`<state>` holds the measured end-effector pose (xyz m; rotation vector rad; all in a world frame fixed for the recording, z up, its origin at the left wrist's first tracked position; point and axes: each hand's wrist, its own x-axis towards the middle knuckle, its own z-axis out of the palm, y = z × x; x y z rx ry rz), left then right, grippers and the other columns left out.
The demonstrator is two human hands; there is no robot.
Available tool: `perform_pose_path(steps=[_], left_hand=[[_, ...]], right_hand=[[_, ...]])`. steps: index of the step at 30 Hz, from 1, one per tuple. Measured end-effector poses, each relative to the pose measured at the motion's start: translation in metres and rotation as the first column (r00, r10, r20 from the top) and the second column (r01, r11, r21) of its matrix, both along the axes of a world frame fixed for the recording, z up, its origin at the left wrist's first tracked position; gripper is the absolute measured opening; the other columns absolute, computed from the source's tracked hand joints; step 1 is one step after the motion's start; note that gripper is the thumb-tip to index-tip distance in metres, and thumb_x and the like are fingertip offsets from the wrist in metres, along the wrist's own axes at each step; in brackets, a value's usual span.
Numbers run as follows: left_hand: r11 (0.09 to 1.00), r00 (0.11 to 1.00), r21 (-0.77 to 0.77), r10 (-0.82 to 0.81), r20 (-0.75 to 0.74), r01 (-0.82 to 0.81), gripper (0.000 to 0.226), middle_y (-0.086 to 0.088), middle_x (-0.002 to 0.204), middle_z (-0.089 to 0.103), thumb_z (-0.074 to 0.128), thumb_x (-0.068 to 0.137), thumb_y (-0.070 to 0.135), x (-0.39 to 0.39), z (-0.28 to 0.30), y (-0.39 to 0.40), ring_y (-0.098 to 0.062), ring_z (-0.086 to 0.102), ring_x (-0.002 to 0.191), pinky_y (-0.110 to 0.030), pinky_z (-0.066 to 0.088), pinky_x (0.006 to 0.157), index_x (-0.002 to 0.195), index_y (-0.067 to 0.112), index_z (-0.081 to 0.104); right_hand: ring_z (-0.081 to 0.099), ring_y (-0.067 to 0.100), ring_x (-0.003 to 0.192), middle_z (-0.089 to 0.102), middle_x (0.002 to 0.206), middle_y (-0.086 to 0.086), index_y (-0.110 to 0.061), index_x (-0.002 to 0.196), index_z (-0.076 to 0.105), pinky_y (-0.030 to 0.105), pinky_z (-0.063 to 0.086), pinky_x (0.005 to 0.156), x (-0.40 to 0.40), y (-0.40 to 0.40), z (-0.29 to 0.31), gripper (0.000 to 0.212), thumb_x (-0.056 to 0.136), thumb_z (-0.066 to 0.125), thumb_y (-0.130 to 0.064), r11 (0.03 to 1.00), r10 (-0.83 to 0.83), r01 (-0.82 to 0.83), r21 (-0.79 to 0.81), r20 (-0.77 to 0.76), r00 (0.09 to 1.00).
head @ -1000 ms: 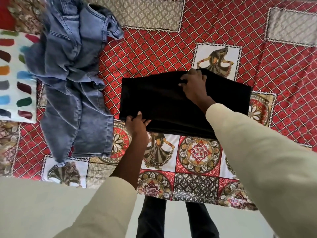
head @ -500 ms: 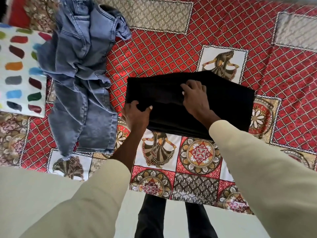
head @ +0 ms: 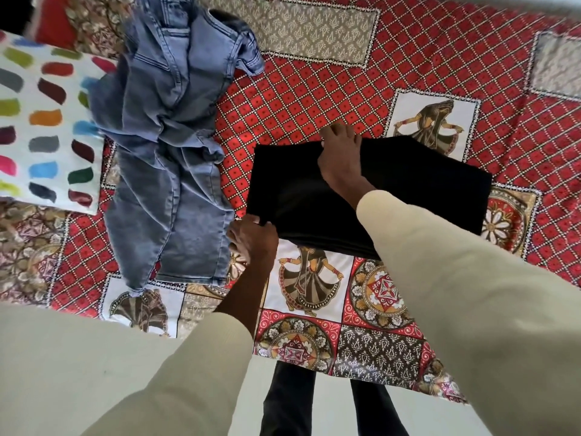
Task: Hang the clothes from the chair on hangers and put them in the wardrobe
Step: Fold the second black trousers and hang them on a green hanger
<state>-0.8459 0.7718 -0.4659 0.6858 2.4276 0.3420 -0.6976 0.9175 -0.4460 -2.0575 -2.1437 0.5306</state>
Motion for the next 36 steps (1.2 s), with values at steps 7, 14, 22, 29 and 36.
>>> perform_pose_path(steps=[7, 14, 22, 29, 36], left_hand=[[0.478, 0.483, 0.086, -0.837, -0.255, 0.874, 0.048, -0.016, 0.155, 0.032, 0.037, 0.102, 0.032, 0.017, -0.009, 0.007, -0.034, 0.024, 0.145, -0.048, 0.019, 0.117, 0.147, 0.014, 0.040], [0.444, 0.400, -0.248, -0.893, -0.208, 0.861, 0.061, -0.005, 0.165, -0.003, 0.023, 0.103, 0.035, 0.016, -0.032, 0.011, -0.027, -0.009, 0.151, -0.055, -0.008, 0.119, 0.157, 0.017, 0.001], [0.212, 0.194, -0.074, -0.961, -0.195, 0.974, 0.085, -0.013, 0.164, -0.002, 0.053, 0.087, 0.022, 0.130, 0.005, 0.015, -0.030, -0.008, 0.151, -0.047, -0.004, 0.122, 0.157, 0.010, 0.006], [0.194, 0.244, 0.251, -0.951, -0.187, 0.948, 0.031, -0.004, 0.129, 0.059, 0.051, 0.096, 0.017, 0.226, 0.007, 0.023, -0.023, 0.042, 0.128, -0.038, 0.029, 0.107, 0.124, 0.012, 0.063], [0.214, 0.217, 0.087, -0.976, -0.033, 0.973, 0.053, -0.011, 0.147, 0.043, 0.050, 0.099, 0.039, 0.330, 0.005, 0.102, -0.032, 0.029, 0.140, -0.048, 0.023, 0.112, 0.146, 0.016, 0.040]], right_hand=[[0.045, 0.038, 0.126, 0.048, 0.139, 0.018, -0.006, 0.134, 0.050, 0.049, 0.041, 0.103, 0.046, -0.102, -0.026, 0.040, 0.097, 0.051, -0.022, 0.926, 0.377, -0.376, -0.024, 0.057, 0.925], [-0.020, 0.025, 0.149, -0.016, 0.163, 0.003, -0.020, 0.157, -0.002, 0.055, -0.004, 0.120, 0.194, -0.233, -0.053, 0.065, 0.101, 0.008, -0.049, 0.870, -0.257, 0.368, -0.329, 0.336, 0.906], [0.055, 0.025, 0.098, 0.062, 0.113, 0.014, -0.002, 0.116, 0.058, 0.031, 0.045, 0.078, 0.239, -0.183, -0.004, 0.027, 0.096, 0.047, -0.017, 0.342, -0.925, 0.869, -0.359, -0.294, 0.243], [0.045, 0.013, 0.040, 0.047, 0.062, 0.009, -0.015, 0.066, 0.048, 0.017, 0.033, 0.038, 0.264, -0.250, -0.017, 0.032, 0.097, 0.051, -0.026, 0.079, -0.911, 0.526, -0.847, -0.275, -0.307], [0.049, 0.016, 0.038, 0.059, 0.054, 0.010, -0.006, 0.083, 0.051, 0.016, 0.031, 0.036, 0.265, -0.254, -0.031, 0.019, 0.100, 0.045, -0.009, 0.130, -0.847, 0.397, -0.909, -0.309, -0.432]])
